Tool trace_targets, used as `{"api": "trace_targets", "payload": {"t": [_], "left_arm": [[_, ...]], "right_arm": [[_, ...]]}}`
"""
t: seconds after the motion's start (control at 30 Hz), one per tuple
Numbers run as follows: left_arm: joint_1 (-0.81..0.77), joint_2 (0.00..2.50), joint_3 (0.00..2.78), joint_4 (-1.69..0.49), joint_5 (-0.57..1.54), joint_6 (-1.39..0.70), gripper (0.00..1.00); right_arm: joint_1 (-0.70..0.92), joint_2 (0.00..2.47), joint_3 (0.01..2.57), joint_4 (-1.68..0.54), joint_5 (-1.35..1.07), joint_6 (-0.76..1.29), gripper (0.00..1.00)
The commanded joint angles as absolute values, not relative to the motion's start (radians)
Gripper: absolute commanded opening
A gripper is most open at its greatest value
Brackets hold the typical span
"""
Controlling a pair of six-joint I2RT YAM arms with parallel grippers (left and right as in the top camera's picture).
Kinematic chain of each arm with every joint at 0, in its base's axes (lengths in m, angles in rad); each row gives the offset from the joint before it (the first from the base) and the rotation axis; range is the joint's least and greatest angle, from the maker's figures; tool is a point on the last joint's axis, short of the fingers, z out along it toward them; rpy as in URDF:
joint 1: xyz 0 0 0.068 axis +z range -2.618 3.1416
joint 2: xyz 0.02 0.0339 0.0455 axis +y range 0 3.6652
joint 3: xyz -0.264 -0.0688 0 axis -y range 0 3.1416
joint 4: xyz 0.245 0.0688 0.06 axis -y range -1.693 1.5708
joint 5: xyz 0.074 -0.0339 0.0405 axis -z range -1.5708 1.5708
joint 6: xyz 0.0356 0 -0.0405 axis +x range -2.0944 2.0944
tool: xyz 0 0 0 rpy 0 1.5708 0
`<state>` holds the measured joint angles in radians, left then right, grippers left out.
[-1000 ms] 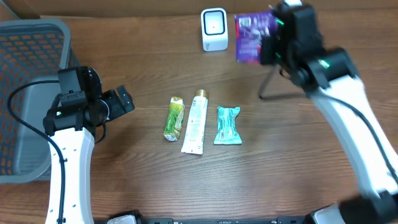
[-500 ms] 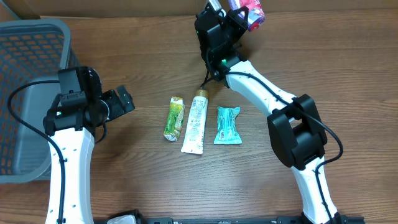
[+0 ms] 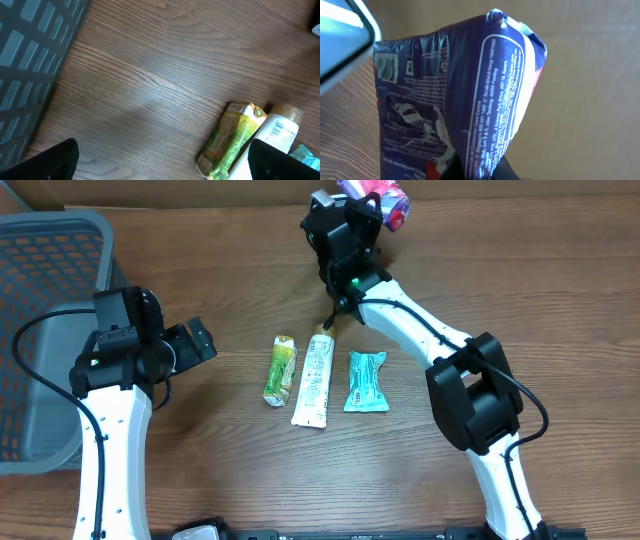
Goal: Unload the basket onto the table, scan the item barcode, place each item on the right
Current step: 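Carry the purple pack right and set it down at the table's right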
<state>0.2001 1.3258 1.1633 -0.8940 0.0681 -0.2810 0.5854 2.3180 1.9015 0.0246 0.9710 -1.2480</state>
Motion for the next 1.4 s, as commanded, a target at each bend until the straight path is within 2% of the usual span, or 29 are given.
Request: {"api": "trace_targets", "payload": {"t": [0.0, 0.17, 0.37, 0.97, 1.07, 1.2, 1.27, 1.3, 1.37], "left_arm": [[0.201, 1.316, 1.160, -0.892, 0.071, -0.262, 1.00], [0.201, 1.316, 1.160, -0.892, 0.071, -0.262, 1.00], [0.201, 1.316, 1.160, -0.893, 0.071, -0.262, 1.00], [0.201, 1.316, 1.160, -0.893, 0.071, -0.262, 1.00], [0.201, 1.316, 1.160, -0.893, 0.071, -0.262, 0.99], [0.201, 1.316, 1.160, -0.893, 0.071, -0.262, 1.00], [0.201, 1.316, 1.160, -0.893, 0.071, -0.262, 1.00], [0.201, 1.316, 1.160, -0.893, 0.071, -0.262, 1.00], [0.201, 1.316, 1.160, -0.893, 0.071, -0.262, 1.00]], "right_arm": [[0.598, 2.304, 1.917, 0.034, 0.931, -1.288, 0.04], [0.597, 2.333, 1.917, 0.106, 0.924, -1.292, 0.04], [0.597, 2.402, 1.917, 0.313, 0.984, -1.370, 0.03], [0.600, 2.412, 1.917, 0.321, 1.013, -1.368, 0.04], [0.614, 2.365, 1.917, 0.319, 1.013, -1.318, 0.04], [0.640, 2.213, 1.917, 0.168, 1.019, -1.166, 0.04], [0.654, 2.098, 1.917, -0.039, 0.994, -0.977, 0.04], [0.661, 1.992, 1.917, -0.253, 0.914, -0.799, 0.04], [0.660, 1.881, 1.917, -0.470, 0.755, -0.595, 0.04]]}}
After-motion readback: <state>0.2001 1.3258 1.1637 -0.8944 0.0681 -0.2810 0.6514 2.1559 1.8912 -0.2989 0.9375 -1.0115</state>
